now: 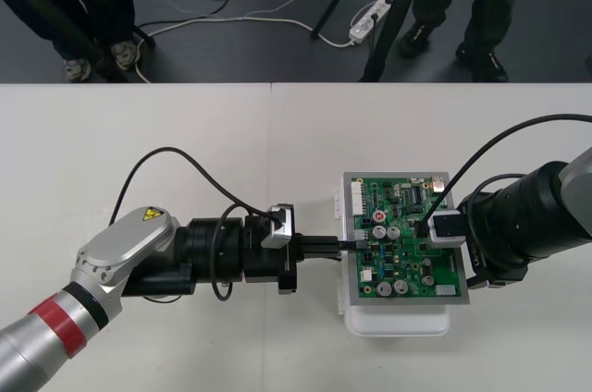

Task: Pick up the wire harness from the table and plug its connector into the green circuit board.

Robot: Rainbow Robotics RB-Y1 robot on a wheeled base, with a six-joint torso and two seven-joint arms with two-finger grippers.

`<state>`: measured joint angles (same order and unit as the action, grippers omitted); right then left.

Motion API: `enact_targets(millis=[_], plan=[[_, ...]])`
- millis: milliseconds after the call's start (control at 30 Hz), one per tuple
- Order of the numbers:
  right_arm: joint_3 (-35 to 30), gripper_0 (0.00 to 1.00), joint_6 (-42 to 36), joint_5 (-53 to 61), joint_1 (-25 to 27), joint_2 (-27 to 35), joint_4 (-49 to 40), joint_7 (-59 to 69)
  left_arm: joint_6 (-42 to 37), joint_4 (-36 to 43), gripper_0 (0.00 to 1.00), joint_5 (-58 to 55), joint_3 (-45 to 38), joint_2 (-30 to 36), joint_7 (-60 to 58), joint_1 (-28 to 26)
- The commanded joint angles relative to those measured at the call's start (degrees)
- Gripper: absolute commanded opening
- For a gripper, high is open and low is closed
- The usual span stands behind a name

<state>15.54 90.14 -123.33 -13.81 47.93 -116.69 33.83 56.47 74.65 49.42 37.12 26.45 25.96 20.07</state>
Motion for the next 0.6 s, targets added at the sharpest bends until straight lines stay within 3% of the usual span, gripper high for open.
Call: enact_targets(millis=[33,600], plan=[[-1.2,1.00,-0.1,1.2,-1.7,-1.3,-1.7,1.5,-0.5,2.1,0.00,0.5,1.9,-2.2,1.2,1.6],[-1.3,1.00,-0.1,1.8,-1.7,-1.3,-1.6,2.5,-0.4,2.7,0.00,0.2,2.0,-4.0,2.9,2.4]])
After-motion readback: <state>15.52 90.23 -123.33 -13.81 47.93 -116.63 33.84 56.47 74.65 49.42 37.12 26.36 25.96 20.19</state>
